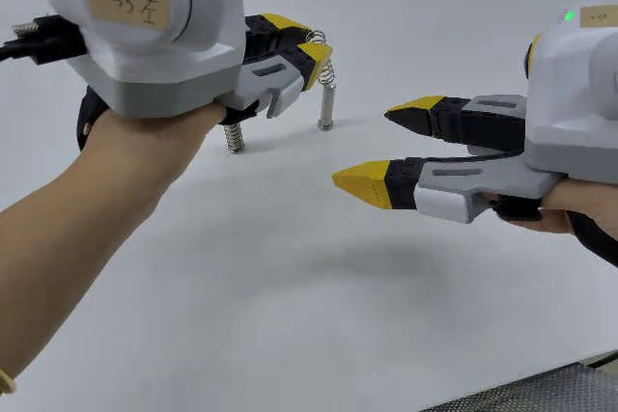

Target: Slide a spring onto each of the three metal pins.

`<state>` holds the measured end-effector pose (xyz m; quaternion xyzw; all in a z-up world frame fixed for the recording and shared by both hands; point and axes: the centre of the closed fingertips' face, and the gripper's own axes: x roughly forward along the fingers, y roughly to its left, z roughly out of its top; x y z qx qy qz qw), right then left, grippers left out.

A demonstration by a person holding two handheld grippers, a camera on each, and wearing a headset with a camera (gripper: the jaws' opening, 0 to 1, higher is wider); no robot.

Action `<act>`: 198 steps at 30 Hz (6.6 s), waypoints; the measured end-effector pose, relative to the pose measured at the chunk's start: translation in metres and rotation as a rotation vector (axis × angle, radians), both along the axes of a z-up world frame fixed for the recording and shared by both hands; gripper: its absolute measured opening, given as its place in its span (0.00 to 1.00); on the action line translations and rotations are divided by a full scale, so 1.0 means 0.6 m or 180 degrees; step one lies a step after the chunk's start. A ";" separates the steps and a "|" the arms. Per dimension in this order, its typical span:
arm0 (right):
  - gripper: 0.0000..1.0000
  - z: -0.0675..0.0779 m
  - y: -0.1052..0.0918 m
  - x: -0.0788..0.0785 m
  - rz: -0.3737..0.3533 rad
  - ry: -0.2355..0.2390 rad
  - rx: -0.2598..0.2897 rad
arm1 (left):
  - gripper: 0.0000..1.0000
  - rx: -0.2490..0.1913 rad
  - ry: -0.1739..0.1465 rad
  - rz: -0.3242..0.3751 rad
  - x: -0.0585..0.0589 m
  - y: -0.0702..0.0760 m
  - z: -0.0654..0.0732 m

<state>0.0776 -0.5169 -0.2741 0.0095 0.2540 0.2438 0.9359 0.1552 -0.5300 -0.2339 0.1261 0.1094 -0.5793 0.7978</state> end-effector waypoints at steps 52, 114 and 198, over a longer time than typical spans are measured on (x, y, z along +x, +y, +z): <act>0.52 -0.019 -0.011 -0.012 -0.0093 0.0137 0.0004 | 0.12 0.0760 -0.0303 -0.0192 -0.002 -0.027 -0.103; 0.65 0.000 -0.013 -0.008 -0.0079 0.0168 -0.0248 | 0.59 0.0394 0.0290 0.0454 -0.010 0.096 -0.030; 0.87 0.006 0.009 -0.054 -0.0129 0.0267 -0.0150 | 0.99 0.0242 0.0809 0.1377 -0.100 0.345 -0.050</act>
